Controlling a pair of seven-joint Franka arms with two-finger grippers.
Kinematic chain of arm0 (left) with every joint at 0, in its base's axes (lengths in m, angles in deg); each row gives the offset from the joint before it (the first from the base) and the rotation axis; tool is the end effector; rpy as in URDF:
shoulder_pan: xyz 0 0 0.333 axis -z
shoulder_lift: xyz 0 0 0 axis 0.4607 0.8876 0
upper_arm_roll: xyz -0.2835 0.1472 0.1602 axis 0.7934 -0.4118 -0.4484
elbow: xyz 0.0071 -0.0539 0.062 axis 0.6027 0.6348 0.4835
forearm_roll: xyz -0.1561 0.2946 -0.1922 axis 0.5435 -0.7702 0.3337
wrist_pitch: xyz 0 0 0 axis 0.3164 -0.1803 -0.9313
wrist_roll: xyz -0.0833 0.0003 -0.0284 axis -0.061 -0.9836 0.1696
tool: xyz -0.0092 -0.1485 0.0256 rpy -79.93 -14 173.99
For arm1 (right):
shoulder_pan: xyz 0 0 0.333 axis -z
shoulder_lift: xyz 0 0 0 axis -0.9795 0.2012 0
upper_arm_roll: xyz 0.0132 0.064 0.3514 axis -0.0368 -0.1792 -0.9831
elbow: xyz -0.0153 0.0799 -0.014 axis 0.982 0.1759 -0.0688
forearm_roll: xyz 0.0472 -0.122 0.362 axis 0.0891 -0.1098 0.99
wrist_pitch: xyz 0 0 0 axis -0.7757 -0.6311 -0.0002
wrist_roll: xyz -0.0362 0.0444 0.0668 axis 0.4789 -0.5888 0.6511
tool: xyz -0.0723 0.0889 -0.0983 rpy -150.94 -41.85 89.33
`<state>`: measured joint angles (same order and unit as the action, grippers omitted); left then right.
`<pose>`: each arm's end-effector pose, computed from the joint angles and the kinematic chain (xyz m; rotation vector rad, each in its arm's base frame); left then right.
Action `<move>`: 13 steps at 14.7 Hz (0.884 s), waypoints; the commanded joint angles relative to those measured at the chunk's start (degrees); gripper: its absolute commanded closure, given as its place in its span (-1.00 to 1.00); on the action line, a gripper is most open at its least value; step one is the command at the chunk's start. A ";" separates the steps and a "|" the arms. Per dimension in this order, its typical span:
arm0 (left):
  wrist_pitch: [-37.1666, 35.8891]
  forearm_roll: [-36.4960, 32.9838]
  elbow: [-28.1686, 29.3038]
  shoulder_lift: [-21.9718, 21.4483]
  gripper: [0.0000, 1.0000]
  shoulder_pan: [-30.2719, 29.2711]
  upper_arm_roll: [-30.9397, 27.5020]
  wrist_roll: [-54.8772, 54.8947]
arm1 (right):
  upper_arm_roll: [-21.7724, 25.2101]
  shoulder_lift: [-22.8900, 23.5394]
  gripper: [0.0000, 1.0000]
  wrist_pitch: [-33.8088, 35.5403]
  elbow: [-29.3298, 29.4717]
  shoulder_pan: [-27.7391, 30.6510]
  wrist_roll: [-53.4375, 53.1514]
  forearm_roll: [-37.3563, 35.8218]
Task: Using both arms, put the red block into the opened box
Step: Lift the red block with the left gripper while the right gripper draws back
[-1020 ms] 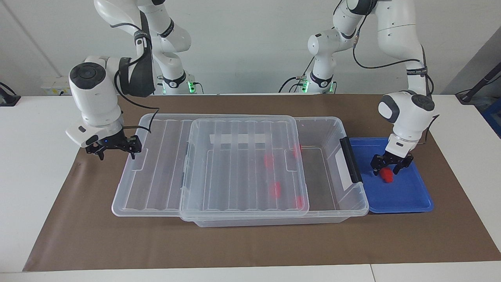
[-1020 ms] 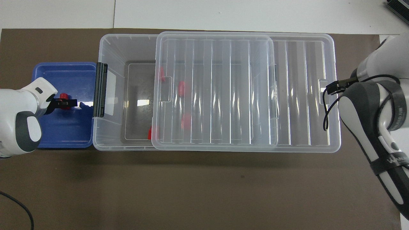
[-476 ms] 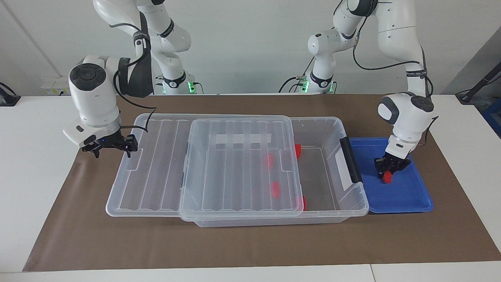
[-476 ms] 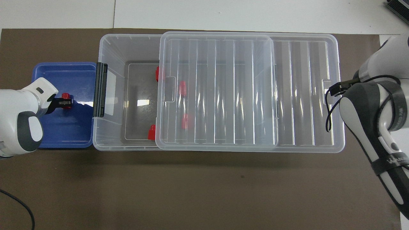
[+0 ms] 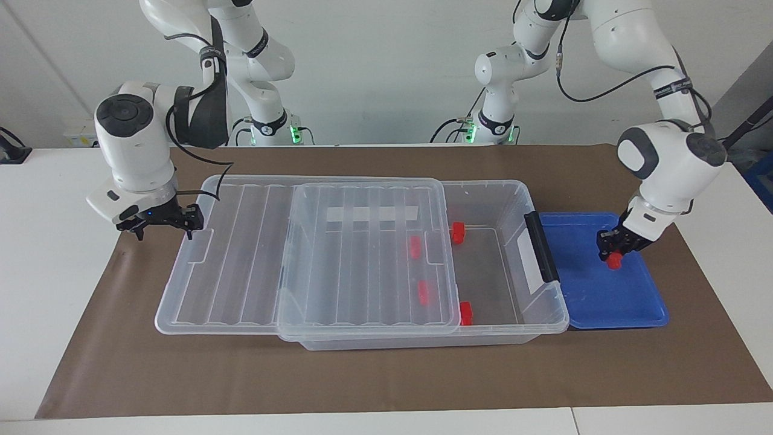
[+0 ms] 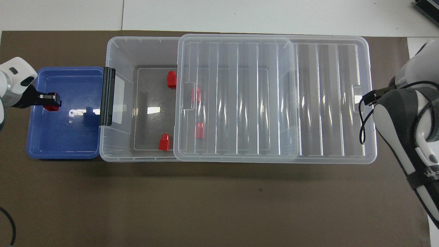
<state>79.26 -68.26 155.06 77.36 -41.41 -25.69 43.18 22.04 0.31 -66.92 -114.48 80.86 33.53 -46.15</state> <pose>0.6286 0.0818 0.4236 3.1196 -0.0770 0.0645 0.6180 -0.0598 0.4812 2.8551 0.1992 -0.0330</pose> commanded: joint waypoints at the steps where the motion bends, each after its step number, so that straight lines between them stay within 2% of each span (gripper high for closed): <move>1: -13.97 0.31 -8.90 -1.25 1.00 0.88 0.93 -3.97 | -0.29 -0.92 -1.00 0.67 -0.50 0.88 1.56 -1.53; 3: -21.45 0.40 -14.01 -1.34 1.00 2.98 1.98 -10.46 | -0.47 -1.01 -1.00 0.67 -0.41 0.88 1.47 -1.01; 6: -25.26 1.53 -16.14 -2.47 1.00 7.63 2.87 -22.41 | -0.91 -3.11 -1.00 0.59 -0.41 0.61 0.85 0.22; 9: -24.39 4.70 -16.06 -3.71 1.00 11.41 3.13 -35.93 | -0.56 -6.18 -1.00 0.76 0.38 1.05 0.94 7.16; 11: -19.85 4.62 -14.75 -4.41 1.00 15.01 3.39 -43.51 | -0.29 -8.29 -1.00 1.72 0.38 1.05 0.68 9.80; 13: -14.39 4.44 -10.63 -5.90 1.00 16.69 3.40 -48.53 | -0.03 -9.88 -1.00 3.30 0.73 1.93 -0.54 12.70</move>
<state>59.99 -64.48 139.93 73.90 -26.46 -21.60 -0.91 22.16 -7.80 -65.23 -113.62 81.31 33.50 -36.51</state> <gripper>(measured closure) 0.656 0.000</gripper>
